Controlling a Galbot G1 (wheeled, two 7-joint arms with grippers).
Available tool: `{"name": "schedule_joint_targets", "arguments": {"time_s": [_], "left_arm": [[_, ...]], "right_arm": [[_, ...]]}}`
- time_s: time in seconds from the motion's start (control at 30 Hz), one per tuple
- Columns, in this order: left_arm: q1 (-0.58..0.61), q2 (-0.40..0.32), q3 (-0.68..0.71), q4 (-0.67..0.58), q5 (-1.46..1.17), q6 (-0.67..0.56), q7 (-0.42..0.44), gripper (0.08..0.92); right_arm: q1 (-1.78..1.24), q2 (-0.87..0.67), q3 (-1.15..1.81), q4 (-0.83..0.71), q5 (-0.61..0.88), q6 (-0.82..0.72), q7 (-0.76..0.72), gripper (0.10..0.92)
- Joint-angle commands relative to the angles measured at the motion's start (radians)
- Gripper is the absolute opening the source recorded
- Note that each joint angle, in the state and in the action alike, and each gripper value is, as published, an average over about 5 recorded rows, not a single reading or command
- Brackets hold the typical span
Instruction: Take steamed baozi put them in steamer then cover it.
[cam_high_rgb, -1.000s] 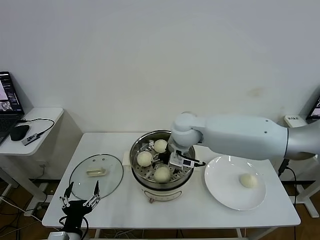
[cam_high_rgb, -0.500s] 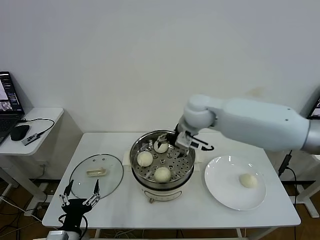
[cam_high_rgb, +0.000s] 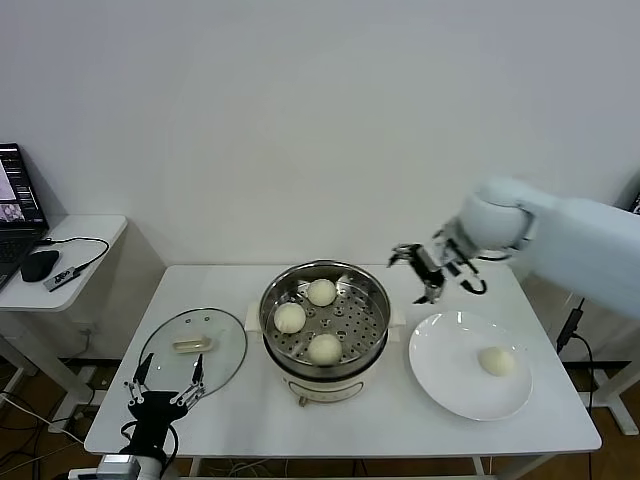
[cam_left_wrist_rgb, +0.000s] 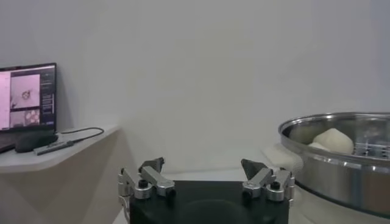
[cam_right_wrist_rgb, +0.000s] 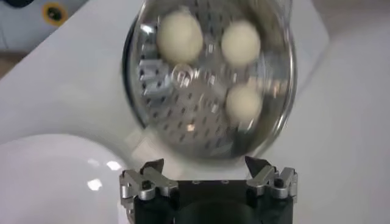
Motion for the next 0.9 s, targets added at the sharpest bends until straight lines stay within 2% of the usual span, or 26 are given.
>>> {"name": "schedule_joint_targets", "arguments": {"time_s": [0.03,0.2,0.4,0.9], "left_arm": [[-0.002,0.003,0.01,0.004,0.003,0.003,0.0,0.823],[0.001,0.0,0.016,0.01,0.01,0.003,-0.001,0.823],[0.007,0.001,0.013,0.005,0.016,0.004,-0.001,0.823],[0.024,-0.003,-0.015,0.003,0.016,0.005,-0.001,0.823]], "right_arm": [[-0.234,-0.274,0.086,-0.01,-0.082,-0.117,-0.007,0.823],[-0.507,-0.302,0.313,-0.046,-0.143,-0.107,0.005,0.823],[-0.717,-0.263,0.507,-0.143,-0.21,-0.078,0.003,0.823],[-0.806,-0.075,0.6,-0.355,-0.331,-0.042,0.0,0.823]]}}
